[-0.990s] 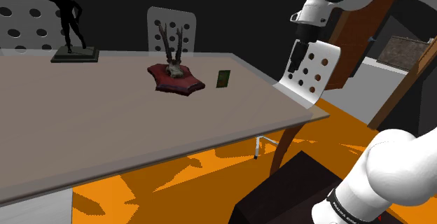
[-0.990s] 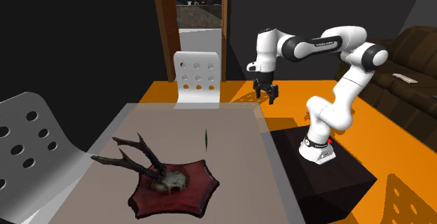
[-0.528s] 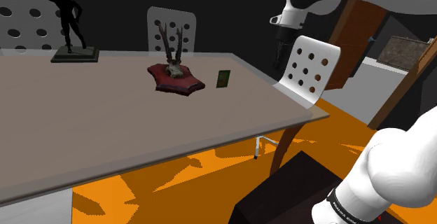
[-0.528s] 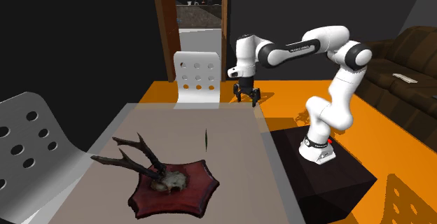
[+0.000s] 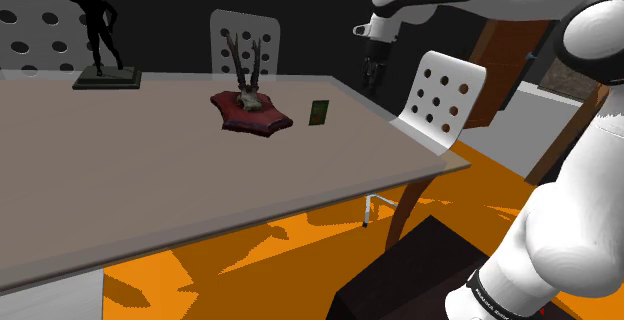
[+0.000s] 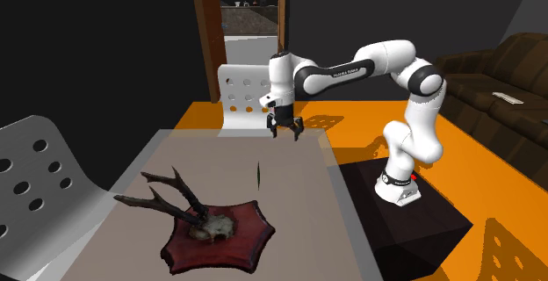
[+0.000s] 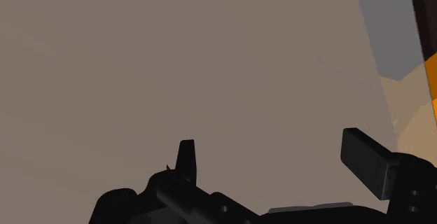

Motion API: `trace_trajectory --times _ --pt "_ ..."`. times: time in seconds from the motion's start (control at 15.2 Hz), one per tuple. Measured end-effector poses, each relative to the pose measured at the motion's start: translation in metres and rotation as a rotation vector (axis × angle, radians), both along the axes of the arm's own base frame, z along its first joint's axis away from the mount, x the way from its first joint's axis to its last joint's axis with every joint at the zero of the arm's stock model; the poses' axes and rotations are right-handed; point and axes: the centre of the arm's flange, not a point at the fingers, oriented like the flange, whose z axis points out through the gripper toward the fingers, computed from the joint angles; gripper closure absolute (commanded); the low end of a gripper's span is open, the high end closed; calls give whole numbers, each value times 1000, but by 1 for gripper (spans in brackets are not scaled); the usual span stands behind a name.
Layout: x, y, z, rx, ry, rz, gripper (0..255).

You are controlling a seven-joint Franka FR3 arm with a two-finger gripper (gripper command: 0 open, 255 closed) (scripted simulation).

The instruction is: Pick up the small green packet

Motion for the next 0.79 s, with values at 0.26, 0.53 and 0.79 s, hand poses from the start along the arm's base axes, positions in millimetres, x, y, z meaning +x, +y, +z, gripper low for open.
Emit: trace_trajectory --times 0.26,0.53,0.79 --pt "48 13 -12 -1 -14 174 0" --pt "96 33 -23 -1 -28 346 0" --pt "122 53 -36 0 -36 459 0"
